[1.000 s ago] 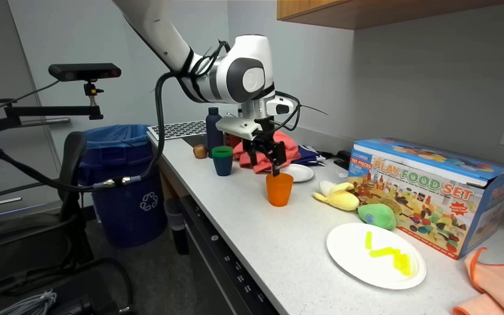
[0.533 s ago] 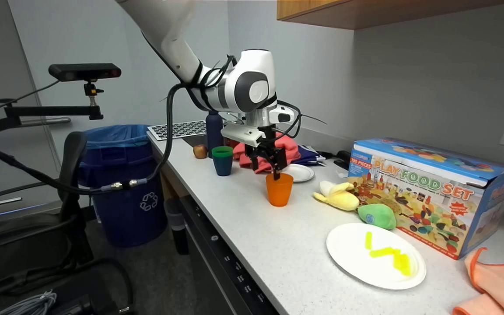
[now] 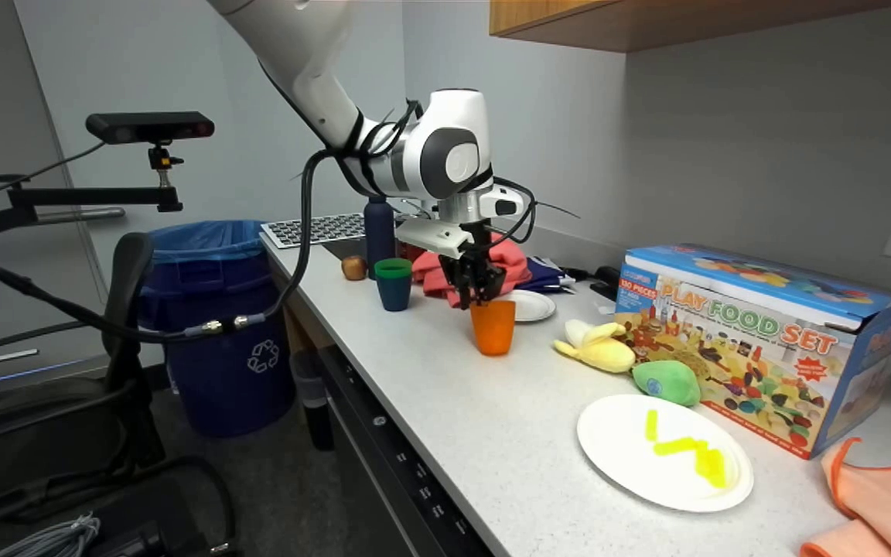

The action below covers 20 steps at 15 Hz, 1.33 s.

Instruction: Pick up the orange cup and pour the fries out of the cup and onto the white plate

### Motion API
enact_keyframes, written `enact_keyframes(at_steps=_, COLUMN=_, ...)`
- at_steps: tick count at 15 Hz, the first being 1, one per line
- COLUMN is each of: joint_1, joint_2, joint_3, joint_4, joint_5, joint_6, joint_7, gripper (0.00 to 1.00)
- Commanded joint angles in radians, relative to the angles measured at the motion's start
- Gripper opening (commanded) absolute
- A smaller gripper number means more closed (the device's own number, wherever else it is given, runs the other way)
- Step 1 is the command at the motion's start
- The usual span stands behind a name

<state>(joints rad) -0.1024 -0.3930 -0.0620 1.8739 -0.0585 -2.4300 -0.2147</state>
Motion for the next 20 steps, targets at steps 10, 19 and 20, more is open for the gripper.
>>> enact_keyframes(at_steps=10, joint_1=-0.002, joint_2=0.056, joint_3=0.084, joint_4=-0.017, joint_5=-0.043, joint_6=0.100, joint_7=-0.024, gripper=0.01)
enact_keyframes(at_steps=19, joint_1=0.031, joint_2=0.192, joint_3=0.127, joint_4=0.022, joint_5=-0.048, joint_6=0.116, joint_7=-0.083, gripper=0.01)
enact_keyframes(at_steps=20, joint_1=0.038, joint_2=0.207, joint_3=0.132, joint_4=0.027, joint_5=-0.050, joint_6=0.128, joint_7=-0.092, gripper=0.01)
